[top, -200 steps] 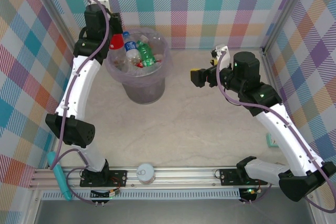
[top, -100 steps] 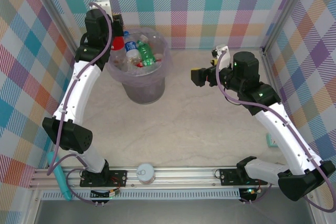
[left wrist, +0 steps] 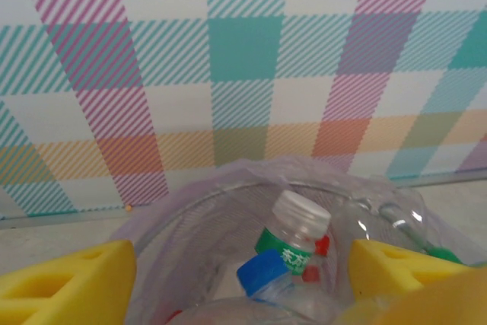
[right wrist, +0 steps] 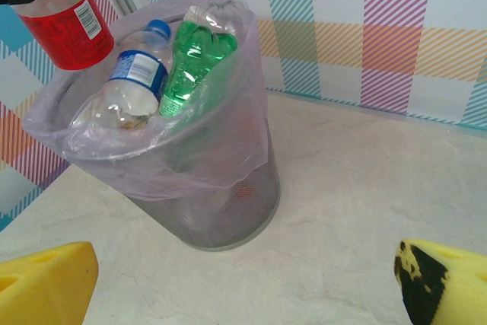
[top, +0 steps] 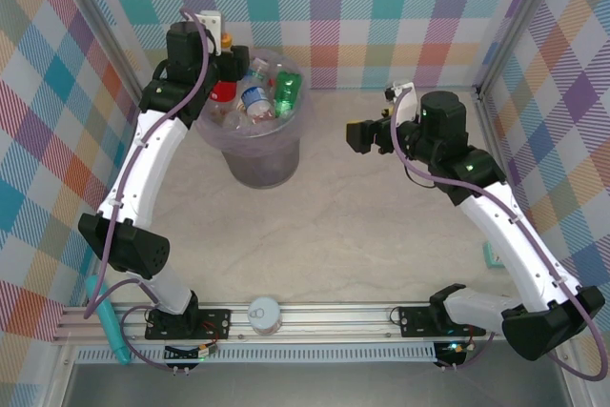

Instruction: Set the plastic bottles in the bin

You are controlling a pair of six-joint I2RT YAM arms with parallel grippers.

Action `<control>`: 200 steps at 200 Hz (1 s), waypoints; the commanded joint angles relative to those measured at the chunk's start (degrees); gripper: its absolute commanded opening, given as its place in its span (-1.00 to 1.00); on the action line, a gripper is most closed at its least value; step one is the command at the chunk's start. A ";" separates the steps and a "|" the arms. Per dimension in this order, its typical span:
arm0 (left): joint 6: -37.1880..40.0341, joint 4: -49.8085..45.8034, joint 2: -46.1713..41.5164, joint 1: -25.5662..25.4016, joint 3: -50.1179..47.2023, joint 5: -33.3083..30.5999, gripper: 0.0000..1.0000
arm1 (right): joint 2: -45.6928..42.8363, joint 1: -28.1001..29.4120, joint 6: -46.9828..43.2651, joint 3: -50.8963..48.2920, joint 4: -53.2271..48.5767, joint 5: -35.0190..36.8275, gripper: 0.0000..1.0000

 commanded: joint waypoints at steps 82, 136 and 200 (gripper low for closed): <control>1.39 -0.26 -1.69 -1.65 -11.79 -5.80 0.60 | 0.41 -0.27 1.96 -0.80 2.23 -2.11 0.99; 4.80 -0.20 -2.63 -1.65 -6.11 -7.81 0.99 | 0.76 -0.25 2.60 -0.47 2.49 -3.60 1.00; 8.64 -3.63 -4.41 -1.65 6.67 -3.68 0.99 | 1.81 -0.24 3.16 -0.18 2.82 -4.65 1.00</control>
